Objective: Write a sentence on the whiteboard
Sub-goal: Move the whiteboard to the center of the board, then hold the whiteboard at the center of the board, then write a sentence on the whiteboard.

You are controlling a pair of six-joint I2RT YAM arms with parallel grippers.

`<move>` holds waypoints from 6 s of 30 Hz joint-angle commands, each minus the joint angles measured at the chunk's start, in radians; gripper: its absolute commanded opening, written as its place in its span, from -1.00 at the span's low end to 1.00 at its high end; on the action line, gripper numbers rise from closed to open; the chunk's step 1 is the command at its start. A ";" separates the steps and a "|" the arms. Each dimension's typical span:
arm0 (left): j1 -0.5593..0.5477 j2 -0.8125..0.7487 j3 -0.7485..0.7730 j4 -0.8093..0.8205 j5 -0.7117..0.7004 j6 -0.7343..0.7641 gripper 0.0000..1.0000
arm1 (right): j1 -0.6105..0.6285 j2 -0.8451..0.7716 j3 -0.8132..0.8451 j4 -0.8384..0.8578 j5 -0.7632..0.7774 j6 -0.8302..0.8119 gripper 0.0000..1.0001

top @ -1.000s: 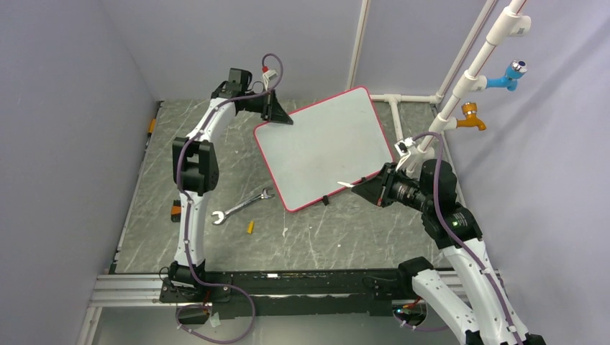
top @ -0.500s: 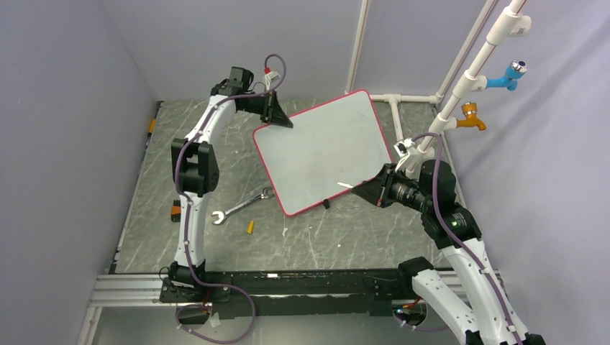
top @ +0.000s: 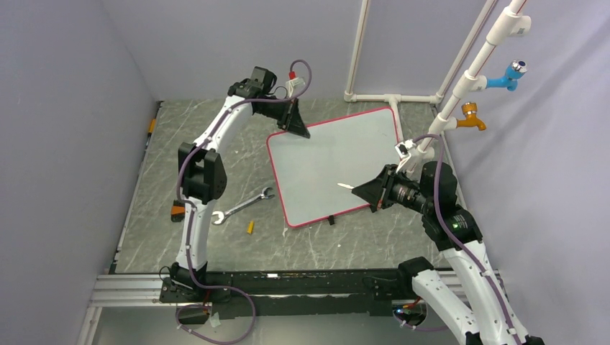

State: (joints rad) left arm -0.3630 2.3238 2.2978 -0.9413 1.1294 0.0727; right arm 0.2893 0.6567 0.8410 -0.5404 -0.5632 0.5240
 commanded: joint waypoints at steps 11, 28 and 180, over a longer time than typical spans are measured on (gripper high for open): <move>-0.042 -0.156 -0.170 0.018 -0.216 0.115 0.01 | -0.002 -0.021 -0.010 0.001 -0.010 -0.002 -1.00; 0.024 -0.231 -0.150 0.012 -0.262 0.039 0.19 | -0.003 -0.018 -0.032 0.029 -0.018 -0.001 -1.00; -0.135 -0.499 -0.571 0.191 -0.605 -0.025 -1.00 | 0.813 0.626 0.278 0.144 1.014 -0.276 -1.00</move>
State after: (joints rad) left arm -0.4797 1.8297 1.7542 -0.7628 0.7624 -0.0666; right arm 1.0885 1.3140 1.1530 -0.3660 0.4446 0.2039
